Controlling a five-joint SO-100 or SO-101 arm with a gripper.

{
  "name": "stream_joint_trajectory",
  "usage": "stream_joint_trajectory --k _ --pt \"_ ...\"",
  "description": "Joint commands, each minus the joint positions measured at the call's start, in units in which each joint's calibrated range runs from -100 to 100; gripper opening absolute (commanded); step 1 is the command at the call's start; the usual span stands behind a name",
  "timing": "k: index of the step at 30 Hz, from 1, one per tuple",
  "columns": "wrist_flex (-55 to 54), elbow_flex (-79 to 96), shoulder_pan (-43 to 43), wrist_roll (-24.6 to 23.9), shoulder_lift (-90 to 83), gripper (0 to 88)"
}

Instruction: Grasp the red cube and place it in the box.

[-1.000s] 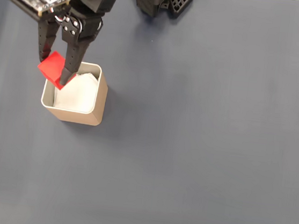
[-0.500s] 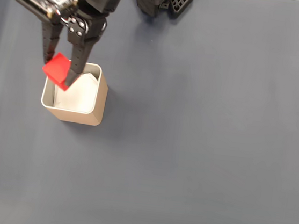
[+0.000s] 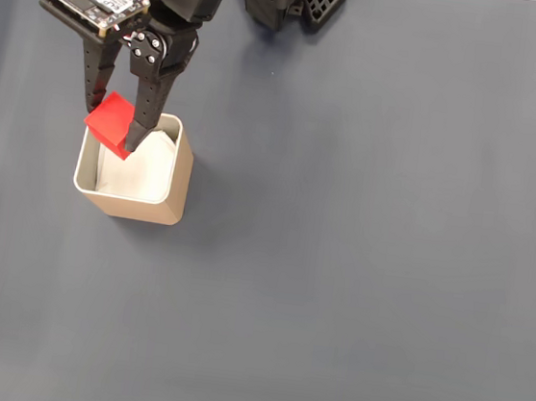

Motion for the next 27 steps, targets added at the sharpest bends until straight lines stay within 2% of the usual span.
stream_joint_trajectory --k 1,4,8,14,21,27 --pt "-0.98 -0.51 -0.63 0.39 -2.14 0.3" --pt "-0.98 -0.51 -0.63 0.34 -2.14 2.2" --pt "-1.55 -0.51 -0.63 -0.39 -2.14 15.3" --pt "-1.88 -0.51 -0.63 -0.68 -2.14 24.7" --pt "-2.04 -0.51 -0.49 -0.93 -1.96 30.7" --pt "-2.62 -0.60 -0.28 -1.07 -1.70 32.2"
